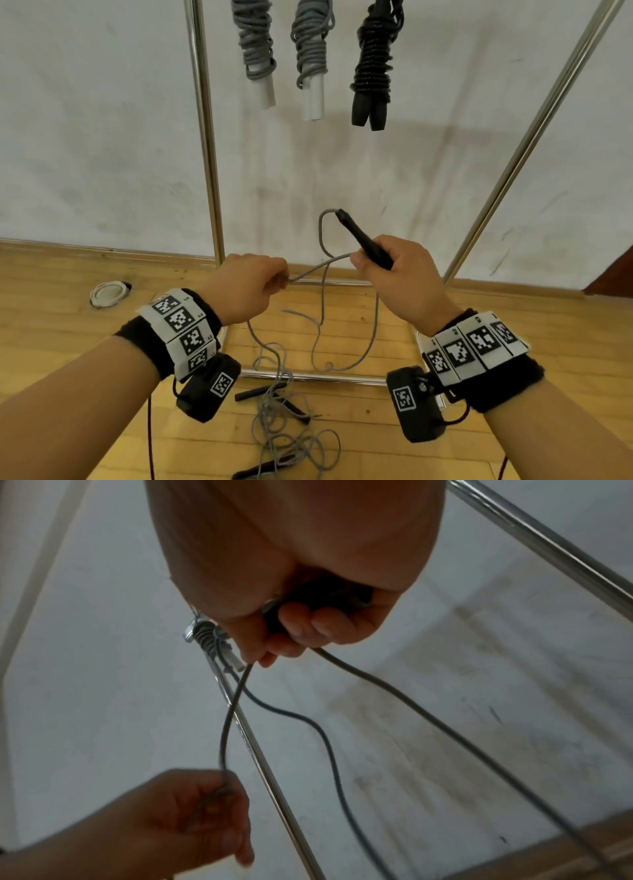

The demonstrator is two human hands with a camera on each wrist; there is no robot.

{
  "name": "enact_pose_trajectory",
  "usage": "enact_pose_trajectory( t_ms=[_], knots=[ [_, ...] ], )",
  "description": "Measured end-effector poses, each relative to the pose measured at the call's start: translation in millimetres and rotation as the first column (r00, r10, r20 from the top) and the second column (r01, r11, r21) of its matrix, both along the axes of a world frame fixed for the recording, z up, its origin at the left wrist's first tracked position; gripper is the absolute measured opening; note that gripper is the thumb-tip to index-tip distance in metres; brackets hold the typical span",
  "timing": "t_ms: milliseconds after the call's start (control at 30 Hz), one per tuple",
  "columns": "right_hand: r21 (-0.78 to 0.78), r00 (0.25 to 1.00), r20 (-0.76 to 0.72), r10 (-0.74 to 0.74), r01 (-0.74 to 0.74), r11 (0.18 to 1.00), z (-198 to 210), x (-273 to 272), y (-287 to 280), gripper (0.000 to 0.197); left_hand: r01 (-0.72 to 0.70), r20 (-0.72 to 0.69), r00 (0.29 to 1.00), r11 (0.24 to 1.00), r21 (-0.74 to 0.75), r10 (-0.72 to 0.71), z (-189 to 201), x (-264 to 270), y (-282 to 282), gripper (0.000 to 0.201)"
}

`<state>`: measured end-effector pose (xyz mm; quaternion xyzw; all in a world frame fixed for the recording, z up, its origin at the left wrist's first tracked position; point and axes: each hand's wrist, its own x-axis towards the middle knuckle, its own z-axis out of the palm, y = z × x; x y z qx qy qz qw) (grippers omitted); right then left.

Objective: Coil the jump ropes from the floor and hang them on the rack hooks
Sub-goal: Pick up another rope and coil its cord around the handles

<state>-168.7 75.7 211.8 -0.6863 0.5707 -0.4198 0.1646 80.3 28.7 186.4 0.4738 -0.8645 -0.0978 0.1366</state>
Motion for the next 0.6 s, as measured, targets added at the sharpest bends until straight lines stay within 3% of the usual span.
enact_pose_trajectory(
  t_ms=[67,167,267,400,600],
  knots=[
    [0.001,0.998,0.063,-0.022,0.022,1.000,-1,-11,-2,0.027,0.017,-0.068,0.998,0.988,0.151,-0.007,-3,6,-1,0.014],
    [0.014,0.994,0.096,-0.047,0.046,0.999,-3,-26,-5,0.029,0.101,-0.182,0.981,0.969,0.224,-0.060,-1,9,5,0.008],
    [0.018,0.985,0.113,-0.129,0.128,0.992,-3,-41,-11,0.026,0.077,-0.286,0.958,0.979,0.188,-0.020,5,9,10,0.009],
    [0.016,0.971,0.165,-0.171,0.171,0.985,-5,-52,-16,0.013,-0.014,-0.289,0.956,0.990,0.139,0.054,14,8,9,0.019],
    [0.091,0.987,0.149,-0.058,0.045,0.995,-11,-28,-11,0.009,-0.007,-0.349,0.937,0.999,0.046,0.023,25,-14,16,0.026]
  ],
)
